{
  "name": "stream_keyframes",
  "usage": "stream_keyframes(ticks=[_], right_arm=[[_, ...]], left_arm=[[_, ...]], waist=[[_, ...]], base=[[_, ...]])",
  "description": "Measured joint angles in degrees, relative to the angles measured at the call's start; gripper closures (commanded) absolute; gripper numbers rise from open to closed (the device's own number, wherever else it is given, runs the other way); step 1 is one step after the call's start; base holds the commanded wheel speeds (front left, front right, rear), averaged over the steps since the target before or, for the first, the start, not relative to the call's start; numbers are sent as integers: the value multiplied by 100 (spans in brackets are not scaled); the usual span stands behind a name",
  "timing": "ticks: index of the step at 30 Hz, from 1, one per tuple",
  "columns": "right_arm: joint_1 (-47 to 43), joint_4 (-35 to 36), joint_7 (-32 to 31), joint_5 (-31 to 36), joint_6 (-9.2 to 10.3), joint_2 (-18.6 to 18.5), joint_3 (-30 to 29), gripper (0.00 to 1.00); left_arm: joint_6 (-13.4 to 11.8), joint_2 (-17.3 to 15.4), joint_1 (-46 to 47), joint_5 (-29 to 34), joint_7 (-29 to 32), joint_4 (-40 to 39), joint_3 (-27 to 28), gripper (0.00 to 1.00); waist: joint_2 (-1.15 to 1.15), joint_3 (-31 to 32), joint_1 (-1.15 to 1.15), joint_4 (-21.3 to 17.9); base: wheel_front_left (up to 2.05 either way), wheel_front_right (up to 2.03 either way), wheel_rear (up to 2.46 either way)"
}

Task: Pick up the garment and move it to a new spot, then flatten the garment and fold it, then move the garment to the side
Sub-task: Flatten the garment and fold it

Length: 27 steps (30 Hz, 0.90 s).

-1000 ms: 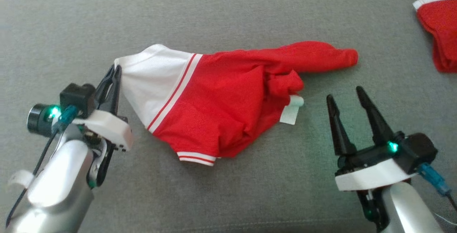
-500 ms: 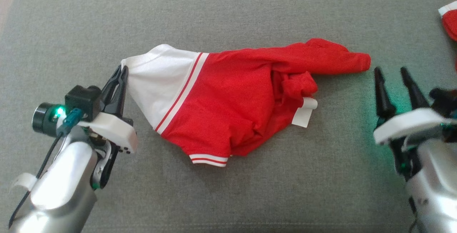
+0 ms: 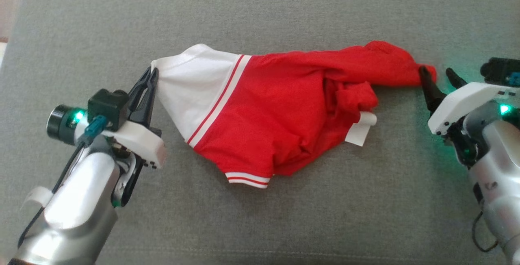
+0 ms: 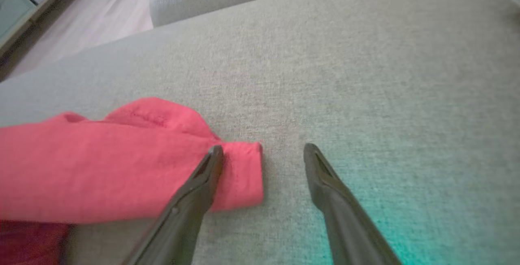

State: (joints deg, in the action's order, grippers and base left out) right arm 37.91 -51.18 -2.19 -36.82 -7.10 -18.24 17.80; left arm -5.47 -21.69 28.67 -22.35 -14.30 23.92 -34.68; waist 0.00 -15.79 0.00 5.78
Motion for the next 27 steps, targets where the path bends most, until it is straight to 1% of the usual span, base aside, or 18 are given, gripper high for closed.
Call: stream_keyframes(ticks=[3, 4, 5, 6, 7, 8, 10, 11, 13, 17, 19, 21, 24, 27], right_arm=[[126, -148, -162, -56, 0, -73, 248, 1], [166, -165, -211, -105, 0, -81, 312, 6], [203, -166, -247, -154, 0, -98, 407, 20], [233, -171, -265, -194, 0, -108, 468, 30], [265, -189, -296, -227, 0, -124, 546, 46], [275, -192, -315, -261, 0, -145, 627, 57], [273, -197, -301, -345, 0, -193, 772, 95], [273, -194, -260, -356, 0, -218, 825, 100], [274, -194, 1, -399, 0, -277, 970, 100], [335, -163, 405, -433, 0, -427, 1014, 100], [460, -74, 603, -528, 0, -522, 1010, 100], [655, 94, 783, -546, 0, -632, 1014, 100], [1033, 381, 1036, -543, 0, -802, 1016, 100], [1366, 664, 1217, -495, 0, -950, 1023, 100]], left_arm=[[1, 11, 20, 8, 0, 27, -15, 100], [24, 11, 20, 8, 0, 40, -15, 100], [46, 11, 20, 8, 0, 49, -15, 100], [51, 13, 21, 8, 0, 59, -15, 100], [52, 16, 21, 8, 0, 70, -15, 100], [52, 20, 23, 8, 0, 78, -15, 100], [64, 33, 23, 8, 0, 99, -16, 100], [73, 37, 24, 8, 0, 116, -16, 100], [89, 34, 24, 12, 0, 142, -15, 100], [97, -55, 37, 182, 0, -25, -12, 100], [118, -174, 117, 305, 0, -182, -15, 100], [181, -366, 278, 457, 0, -359, -18, 100], [294, -642, 689, 654, 0, -625, -15, 100], [353, -831, 1155, 855, 44, -1012, -12, 100]], waist=[[0, -32, 0, 57], [0, -39, 0, 65], [0, -44, 0, 70], [0, -45, 0, 71], [0, -42, 0, 73], [0, -36, 0, 75], [0, -19, 0, 76], [0, -9, 0, 76], [0, 48, 0, 55], [0, 185, 0, -11], [0, 265, 0, -63], [0, 336, 0, -136], [0, 437, 0, -257], [0, 571, 0, -360]], base=[[0, 0, 0], [0, 0, 0], [0, 0, 0], [0, 0, 0], [0, 0, 0], [0, 0, 0], [0, 0, 0], [0, 0, 0], [0, 0, 0], [0, 0, 0], [0, 0, 0], [0, 0, 0], [0, 0, 0], [0, 0, 0]])
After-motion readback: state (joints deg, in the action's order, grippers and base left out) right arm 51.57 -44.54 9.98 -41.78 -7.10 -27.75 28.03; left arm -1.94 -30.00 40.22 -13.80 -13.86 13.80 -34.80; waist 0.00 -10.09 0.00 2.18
